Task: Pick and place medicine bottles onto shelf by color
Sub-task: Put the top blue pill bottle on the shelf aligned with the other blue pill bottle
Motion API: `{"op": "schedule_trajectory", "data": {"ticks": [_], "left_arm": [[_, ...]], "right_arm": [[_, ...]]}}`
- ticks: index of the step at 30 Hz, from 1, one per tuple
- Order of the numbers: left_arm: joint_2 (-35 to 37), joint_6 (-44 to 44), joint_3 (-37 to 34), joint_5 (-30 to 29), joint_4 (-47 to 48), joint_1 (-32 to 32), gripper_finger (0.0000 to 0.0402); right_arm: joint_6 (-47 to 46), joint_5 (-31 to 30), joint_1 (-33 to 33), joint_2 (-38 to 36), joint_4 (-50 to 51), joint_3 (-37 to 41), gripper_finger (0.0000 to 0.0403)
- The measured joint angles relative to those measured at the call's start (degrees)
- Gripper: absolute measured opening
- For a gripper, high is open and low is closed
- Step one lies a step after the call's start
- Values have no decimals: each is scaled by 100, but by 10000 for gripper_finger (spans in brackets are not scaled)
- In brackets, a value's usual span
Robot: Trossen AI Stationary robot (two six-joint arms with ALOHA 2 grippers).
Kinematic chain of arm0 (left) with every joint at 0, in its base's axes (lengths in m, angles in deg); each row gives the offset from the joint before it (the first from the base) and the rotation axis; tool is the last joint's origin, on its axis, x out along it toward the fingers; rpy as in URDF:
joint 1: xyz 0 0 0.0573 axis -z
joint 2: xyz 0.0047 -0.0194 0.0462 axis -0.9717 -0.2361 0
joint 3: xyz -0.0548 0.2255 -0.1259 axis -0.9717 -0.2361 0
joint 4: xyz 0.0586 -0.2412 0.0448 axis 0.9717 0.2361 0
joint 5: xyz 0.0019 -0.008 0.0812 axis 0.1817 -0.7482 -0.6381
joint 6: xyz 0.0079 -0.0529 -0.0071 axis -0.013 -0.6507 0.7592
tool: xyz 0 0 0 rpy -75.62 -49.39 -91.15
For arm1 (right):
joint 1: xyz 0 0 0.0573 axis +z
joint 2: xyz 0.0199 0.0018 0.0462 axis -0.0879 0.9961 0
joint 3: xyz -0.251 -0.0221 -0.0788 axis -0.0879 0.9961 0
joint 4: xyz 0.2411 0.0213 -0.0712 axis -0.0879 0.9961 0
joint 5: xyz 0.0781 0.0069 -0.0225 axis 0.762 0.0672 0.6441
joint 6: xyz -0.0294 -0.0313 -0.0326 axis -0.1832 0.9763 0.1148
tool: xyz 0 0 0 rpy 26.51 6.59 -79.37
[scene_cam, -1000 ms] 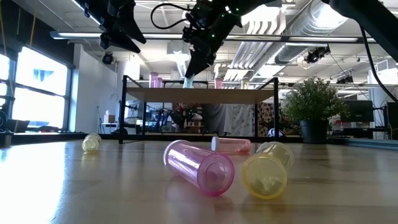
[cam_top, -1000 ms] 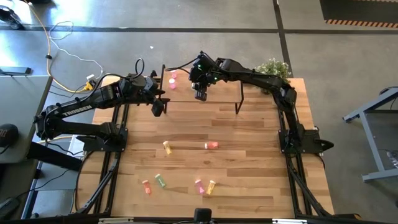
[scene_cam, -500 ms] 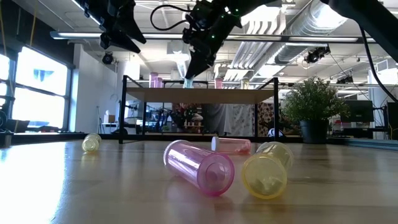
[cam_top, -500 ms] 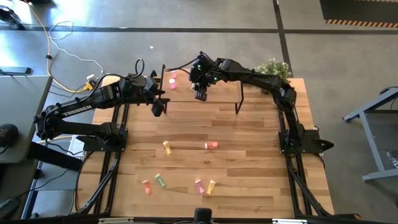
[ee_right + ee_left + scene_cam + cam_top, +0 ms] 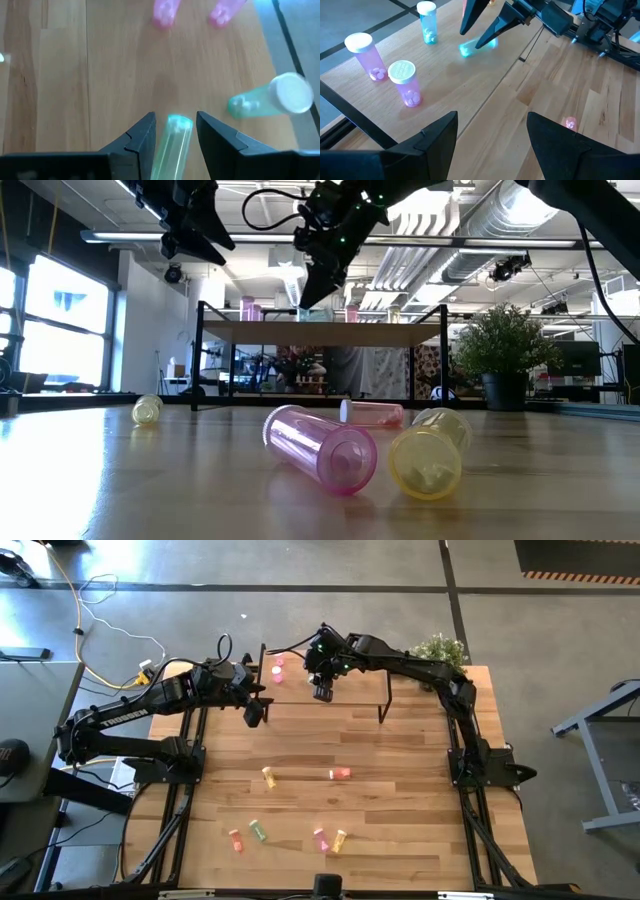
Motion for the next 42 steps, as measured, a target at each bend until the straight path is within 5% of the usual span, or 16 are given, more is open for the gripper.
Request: {"op": "schedule_trajectory", "data": {"ticks": [22, 31, 42], "left_arm": [[0, 472, 0, 0, 0, 0, 230], [2, 1031, 0, -311, -284, 0, 230], [4, 1509, -1, -648, -321, 0, 230]], "right_arm": [[-1047, 405, -102, -33, 1724, -1358, 134], [-2051, 583, -85, -29, 2459, -1312, 134], [-2095, 447, 0, -22, 2755, -1311, 157]]}}
